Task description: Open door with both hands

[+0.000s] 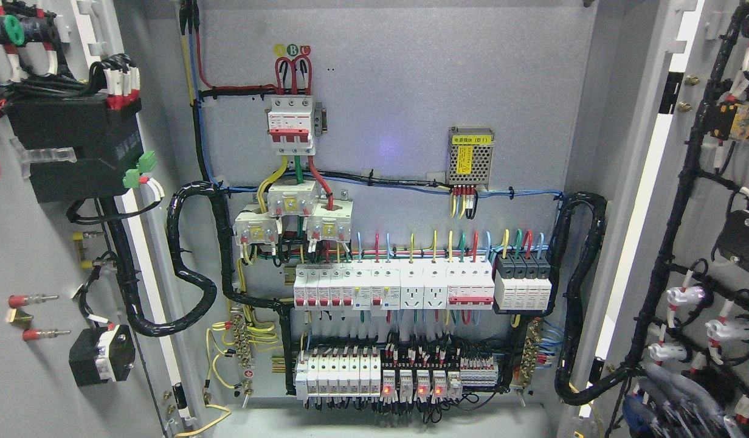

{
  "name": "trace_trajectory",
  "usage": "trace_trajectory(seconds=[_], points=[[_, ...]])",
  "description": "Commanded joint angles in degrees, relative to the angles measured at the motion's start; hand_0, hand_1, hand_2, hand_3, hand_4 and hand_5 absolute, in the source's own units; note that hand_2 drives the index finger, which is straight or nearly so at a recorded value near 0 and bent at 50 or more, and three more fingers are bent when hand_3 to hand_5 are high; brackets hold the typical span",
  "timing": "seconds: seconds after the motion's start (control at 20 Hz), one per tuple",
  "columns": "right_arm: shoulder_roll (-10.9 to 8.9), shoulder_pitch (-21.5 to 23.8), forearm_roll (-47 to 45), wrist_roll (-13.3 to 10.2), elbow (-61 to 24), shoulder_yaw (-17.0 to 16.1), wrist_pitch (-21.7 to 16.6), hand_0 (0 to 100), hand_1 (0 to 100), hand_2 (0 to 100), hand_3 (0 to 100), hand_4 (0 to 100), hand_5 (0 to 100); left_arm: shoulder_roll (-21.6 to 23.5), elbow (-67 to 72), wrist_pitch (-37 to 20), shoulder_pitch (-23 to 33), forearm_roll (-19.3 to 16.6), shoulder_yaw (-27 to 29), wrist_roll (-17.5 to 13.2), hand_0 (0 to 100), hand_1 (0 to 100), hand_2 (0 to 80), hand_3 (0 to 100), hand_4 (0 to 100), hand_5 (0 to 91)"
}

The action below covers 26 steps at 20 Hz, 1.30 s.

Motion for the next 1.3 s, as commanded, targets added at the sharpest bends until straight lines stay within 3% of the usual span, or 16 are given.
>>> trace_trajectory(seconds=[0.0, 0.55, 0.9, 1.25], points=[[-2.33, 1.02, -0.40, 0.36, 0.12, -2.27, -0.79, 0, 0, 0, 0, 0, 0, 0.85, -2.47, -1.43, -0.66, 0.44, 2.92, 0.01, 0, 0, 0.0, 0, 0, 0.0], [-2.33, 1.37, -0.49, 0.36, 0.47, -1.83, -0.70, 0, 0, 0, 0, 0, 0, 1.99, -2.56, -6.18, 0.31, 0.71, 6.17, 0.01, 0, 0, 0.0, 0, 0, 0.0], [-2.33, 1.37, -0.49, 0.36, 0.56, -2.01, -0.70, 0, 0, 0, 0, 0, 0, 3.92, -2.38, -7.14, 2.59, 5.45, 10.47, -0.07, 0, 0, 0.0, 0, 0, 0.0], [-2.15, 1.37, -0.67, 0.36, 0.64, -2.19, -0.70, 0, 0, 0, 0, 0, 0, 4.54, -2.12, -8.55, 5.67, 7.82, 13.90, -0.07, 0, 0, 0.0, 0, 0, 0.0]])
